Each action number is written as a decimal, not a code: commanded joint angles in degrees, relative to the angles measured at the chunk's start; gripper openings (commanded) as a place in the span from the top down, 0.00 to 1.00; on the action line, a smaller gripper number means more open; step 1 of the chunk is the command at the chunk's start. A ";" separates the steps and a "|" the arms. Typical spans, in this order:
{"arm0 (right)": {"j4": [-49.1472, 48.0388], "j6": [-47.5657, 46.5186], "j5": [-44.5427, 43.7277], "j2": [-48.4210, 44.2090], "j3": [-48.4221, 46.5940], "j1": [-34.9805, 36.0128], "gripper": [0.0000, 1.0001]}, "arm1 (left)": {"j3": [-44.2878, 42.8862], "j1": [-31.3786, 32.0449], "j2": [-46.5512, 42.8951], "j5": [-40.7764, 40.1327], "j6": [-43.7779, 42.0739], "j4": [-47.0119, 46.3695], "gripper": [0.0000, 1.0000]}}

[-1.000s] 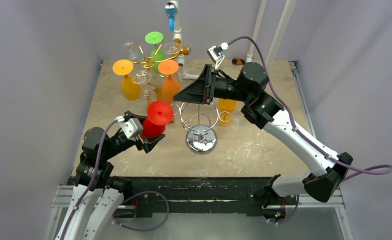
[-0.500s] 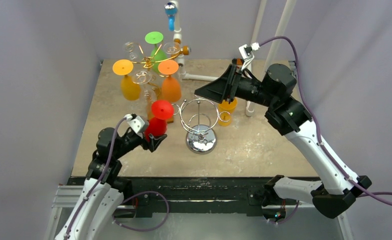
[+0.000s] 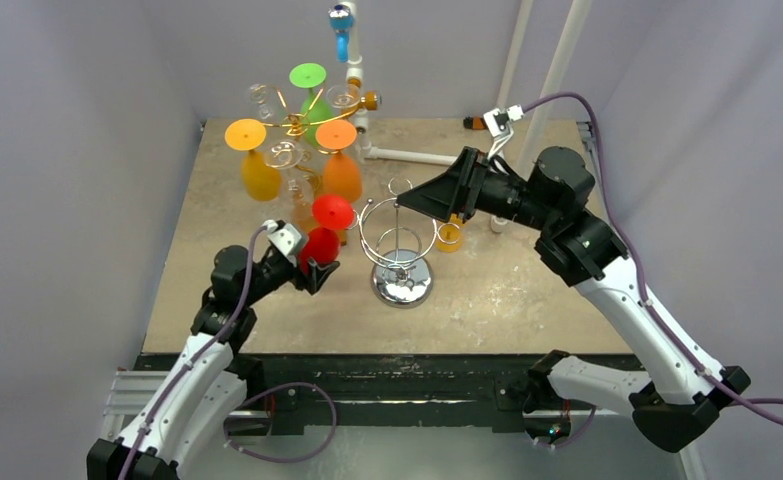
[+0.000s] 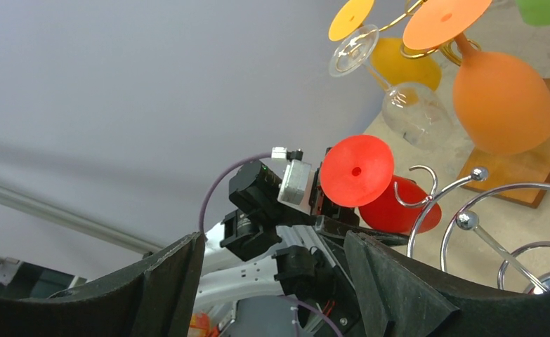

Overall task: Place the wine glass upside down on the wine glass rack
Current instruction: Turn the wine glass upside down at the wine rack, then pick up the wine glass at the center of the board, then turn the wine glass upside down at the wine rack.

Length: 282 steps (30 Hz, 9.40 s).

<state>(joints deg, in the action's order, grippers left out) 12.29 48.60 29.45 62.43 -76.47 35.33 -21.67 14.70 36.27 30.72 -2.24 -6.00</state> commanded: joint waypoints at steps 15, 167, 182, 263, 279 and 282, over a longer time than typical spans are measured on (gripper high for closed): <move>-7.40 2.84 -0.27 -4.46 4.41 0.05 0.17 | 2.03 0.06 8.88 2.13 -5.20 -14.39 0.34; 7.72 -26.73 -50.10 2.87 15.48 -11.25 1.00 | -53.15 -1.34 10.71 19.38 -19.66 48.33 0.00; 24.68 -28.80 -45.18 -18.22 -1.87 -11.25 1.00 | -52.11 -1.07 18.32 25.83 8.56 23.32 0.00; 10.62 -25.97 0.92 4.40 -11.12 8.31 0.01 | -63.32 14.01 22.99 11.89 -49.17 20.62 1.00; 6.01 -22.64 -3.40 3.09 -5.62 11.47 0.17 | -63.40 14.03 20.40 16.45 -58.36 22.67 1.00; 6.84 -23.60 -6.81 2.15 -5.92 11.51 0.34 | -63.27 14.03 19.88 16.50 -58.30 24.11 0.93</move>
<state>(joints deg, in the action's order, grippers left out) 21.78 24.47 27.51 67.29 -82.13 46.87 -84.09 28.58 57.76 42.98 -57.36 18.96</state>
